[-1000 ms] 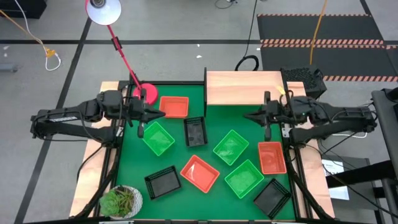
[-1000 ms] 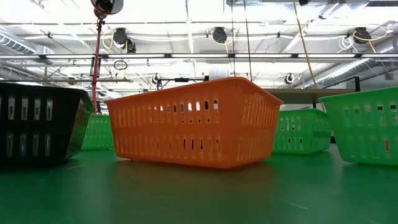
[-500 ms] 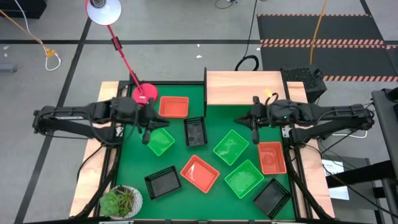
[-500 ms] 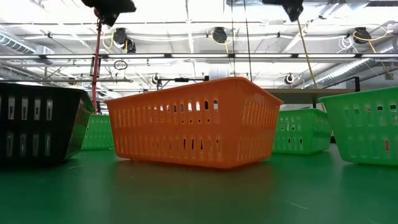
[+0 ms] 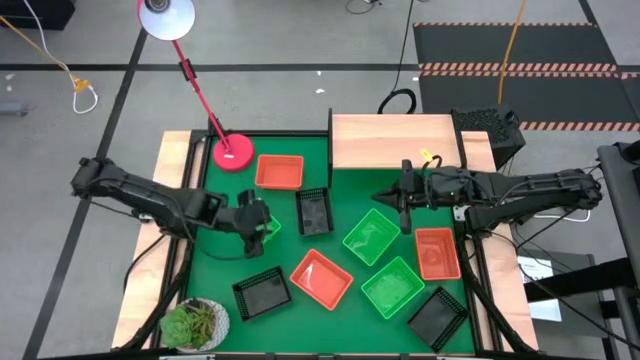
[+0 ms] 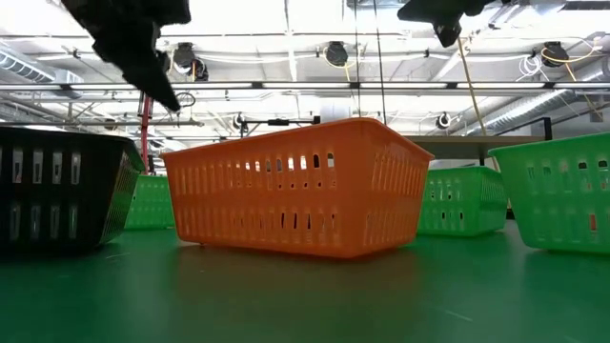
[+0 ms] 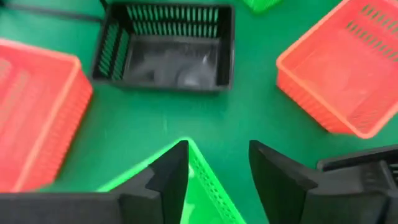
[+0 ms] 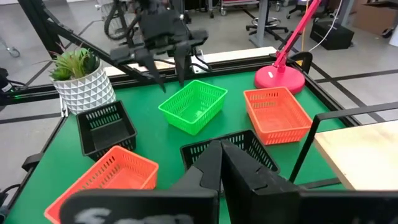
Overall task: Stack baskets on shelf by color
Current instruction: Put the top left green basket on the shelf
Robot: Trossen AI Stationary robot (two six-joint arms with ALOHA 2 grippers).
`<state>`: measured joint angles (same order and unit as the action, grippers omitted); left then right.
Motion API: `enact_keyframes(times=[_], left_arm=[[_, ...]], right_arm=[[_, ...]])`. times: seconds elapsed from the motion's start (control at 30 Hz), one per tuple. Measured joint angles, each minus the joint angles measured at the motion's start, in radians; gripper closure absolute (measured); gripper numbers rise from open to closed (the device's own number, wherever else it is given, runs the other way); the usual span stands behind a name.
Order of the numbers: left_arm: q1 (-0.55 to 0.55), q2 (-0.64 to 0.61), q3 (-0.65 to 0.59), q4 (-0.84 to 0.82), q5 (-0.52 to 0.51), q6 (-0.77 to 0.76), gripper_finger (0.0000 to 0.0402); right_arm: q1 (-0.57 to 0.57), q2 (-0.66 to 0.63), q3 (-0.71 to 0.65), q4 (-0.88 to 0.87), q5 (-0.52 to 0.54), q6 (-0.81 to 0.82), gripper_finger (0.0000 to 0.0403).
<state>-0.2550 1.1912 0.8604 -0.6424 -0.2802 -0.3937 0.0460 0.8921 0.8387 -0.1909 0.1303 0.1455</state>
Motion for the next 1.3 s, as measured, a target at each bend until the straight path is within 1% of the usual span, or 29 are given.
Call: enact_keyframes(times=[0.13, 0.3, 0.43, 0.6, 0.73, 0.87, 1.0, 1.1, 1.17, 1.23, 1.3], left_arm=[[-0.041, 0.078, 0.0, -0.04, -0.036, -0.092, 0.0198], [-0.074, 0.155, 0.0, -0.077, -0.036, -0.174, 0.0169], [-0.094, 0.196, 0.0, -0.061, -0.036, -0.209, 0.0162], [-0.095, 0.237, 0.0, -0.061, -0.037, -0.247, 0.0164], [-0.095, 0.274, 0.0, -0.064, -0.037, -0.262, 0.0189], [-0.093, 0.3, 0.0, -0.064, -0.042, -0.286, 0.0234], [-0.093, 0.309, 0.0, -0.066, -0.042, -0.299, 0.0297], [-0.092, 0.305, 0.0, -0.072, -0.033, -0.322, 0.0352], [-0.092, 0.294, 0.012, -0.103, -0.021, -0.323, 0.0384], [-0.091, 0.282, 0.047, -0.166, -0.01, -0.325, 0.0387], [-0.092, 0.279, 0.11, -0.272, 0.0, -0.323, 0.0381]], right_arm=[[0.0, 0.0, 0.0, -0.008, 0.0, 0.0, 0.0401], [0.0, 0.0, 0.0, -0.014, 0.0, -0.005, 0.0401], [0.0, 0.0, 0.0, -0.019, 0.0, -0.008, 0.0401], [0.0, 0.0, 0.0, -0.019, 0.0, -0.008, 0.0401], [0.001, 0.0, 0.0, -0.02, 0.0, -0.008, 0.0401], [0.002, 0.0, 0.0, -0.02, -0.001, -0.008, 0.0401], [0.002, 0.0, 0.0, -0.02, -0.001, -0.008, 0.0401], [0.002, 0.0, 0.0, -0.019, -0.001, -0.008, 0.0401], [0.002, 0.0, 0.0, -0.019, -0.001, -0.008, 0.0401], [0.002, 0.0, 0.0, -0.019, -0.001, -0.008, 0.0401], [0.002, 0.0, 0.0, -0.019, -0.001, -0.008, 0.0401]])
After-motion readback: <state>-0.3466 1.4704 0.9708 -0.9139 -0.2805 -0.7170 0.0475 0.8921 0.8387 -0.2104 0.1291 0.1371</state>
